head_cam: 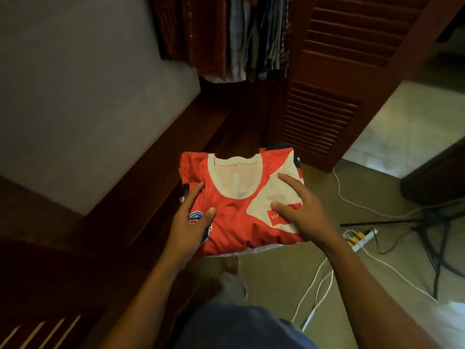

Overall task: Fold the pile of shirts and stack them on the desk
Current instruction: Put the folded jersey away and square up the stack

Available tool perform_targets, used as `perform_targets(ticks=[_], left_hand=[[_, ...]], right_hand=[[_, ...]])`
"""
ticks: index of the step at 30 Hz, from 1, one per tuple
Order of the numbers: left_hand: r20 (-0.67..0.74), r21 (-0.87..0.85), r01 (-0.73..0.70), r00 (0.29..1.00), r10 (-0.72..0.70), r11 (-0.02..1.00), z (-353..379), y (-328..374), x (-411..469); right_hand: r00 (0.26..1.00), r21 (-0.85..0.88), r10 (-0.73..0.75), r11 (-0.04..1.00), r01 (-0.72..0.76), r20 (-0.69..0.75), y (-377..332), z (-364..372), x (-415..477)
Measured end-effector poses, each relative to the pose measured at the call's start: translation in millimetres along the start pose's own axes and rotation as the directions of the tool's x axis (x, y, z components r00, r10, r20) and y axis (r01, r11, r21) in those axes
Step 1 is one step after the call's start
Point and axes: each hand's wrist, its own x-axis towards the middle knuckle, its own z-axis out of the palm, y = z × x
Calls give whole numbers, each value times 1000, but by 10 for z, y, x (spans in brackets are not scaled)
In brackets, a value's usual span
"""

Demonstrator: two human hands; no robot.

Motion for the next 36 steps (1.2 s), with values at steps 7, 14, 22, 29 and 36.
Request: perform_targets(ticks=[7,14,22,29,36], left_hand=[[-96,-15,21,995,-23,1000,34,177,1131],[-227,51,51,973,-38,997,-30,352,1978],[-426,-5,135,896,-124,991,-55,308,2618],[-596,-218,116,770,-226,969,-193,54,2983],[-715,-222,195,634,-296,955,-855,-752,3056]], right_hand=[[997,-22,-37,999,38,71,-245,-62,1357],[985,-5,-58,998,60,162,-503,-41,2440],[909,-1,-113,992,123,401,-713,242,3717],[789,-26,-184,969,246,587,-753,876,4521],[722,-28,-184,962,271,667,-506,2097,4871]])
